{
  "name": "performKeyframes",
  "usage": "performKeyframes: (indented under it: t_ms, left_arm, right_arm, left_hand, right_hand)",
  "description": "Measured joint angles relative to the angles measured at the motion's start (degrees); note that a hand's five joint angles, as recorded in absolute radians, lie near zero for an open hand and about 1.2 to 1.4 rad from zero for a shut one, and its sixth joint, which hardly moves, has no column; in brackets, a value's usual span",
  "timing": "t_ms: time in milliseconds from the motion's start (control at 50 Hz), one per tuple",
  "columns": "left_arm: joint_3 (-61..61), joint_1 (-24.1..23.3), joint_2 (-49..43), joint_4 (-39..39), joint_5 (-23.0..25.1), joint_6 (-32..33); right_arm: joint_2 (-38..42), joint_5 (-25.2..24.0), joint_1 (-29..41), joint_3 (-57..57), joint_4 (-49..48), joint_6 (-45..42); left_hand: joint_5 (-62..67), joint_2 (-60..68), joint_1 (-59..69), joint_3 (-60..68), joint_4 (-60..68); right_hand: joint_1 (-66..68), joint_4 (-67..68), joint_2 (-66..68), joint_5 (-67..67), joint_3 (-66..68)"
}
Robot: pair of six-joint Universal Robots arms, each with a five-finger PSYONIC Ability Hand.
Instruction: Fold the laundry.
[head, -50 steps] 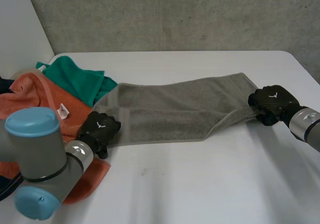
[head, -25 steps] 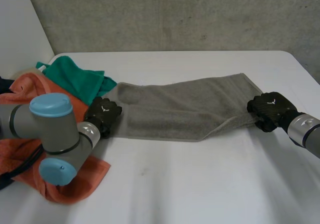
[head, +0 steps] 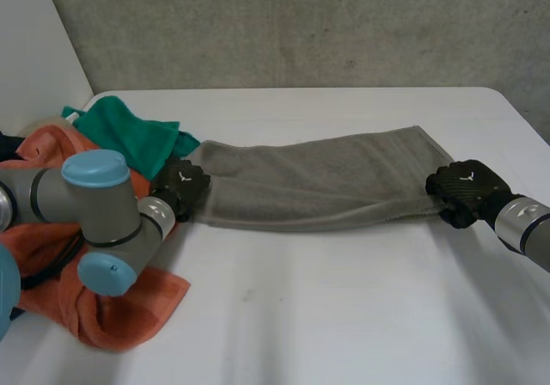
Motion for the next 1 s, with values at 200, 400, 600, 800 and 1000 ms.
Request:
performKeyframes:
  t_ms: [200, 400, 600, 800, 1000]
  left_arm:
    - [0.34, 0.48, 3.87, -2.17, -1.07, -0.60]
    - [-9.37, 0.38, 21.86, -12.61, -1.98, -7.24]
    - [-19.22, -1.04, 33.68, -30.40, -0.95, -9.86]
    - [-17.81, -3.34, 29.12, -31.70, -3.90, -10.00]
    - [-10.63, -3.93, 20.81, -19.67, -5.06, -14.76]
  right_arm:
    - [-1.48, 0.12, -0.05, -0.92, 1.61, 0.09]
    - [-8.07, 0.79, -1.60, -4.00, 17.53, -4.25]
    - [-14.06, 3.71, -6.86, -3.58, 47.10, -27.27]
    - [-11.71, 3.14, -7.27, -4.01, 50.35, -32.62]
    - [-4.92, 2.50, -3.98, -7.61, 37.09, -15.83]
  left_hand:
    - [2.01, 3.61, 0.88, 3.63, 3.82]
    - [2.01, 3.69, 0.88, 3.64, 3.84]
    - [2.01, 3.72, 0.88, 3.69, 3.85]
    - [2.01, 3.84, 0.88, 3.69, 3.85]
    - [-9.74, -11.28, -13.15, -10.10, -10.51]
  right_hand:
    - [0.00, 0.00, 0.00, 0.00, 0.00]
    - [0.00, 0.00, 0.00, 0.00, 0.00]
    - [0.00, 0.00, 0.00, -0.01, 0.00]
    - [0.00, 0.00, 0.00, -0.01, 0.00]
    - [0.00, 0.00, 0.00, -0.01, 0.00]
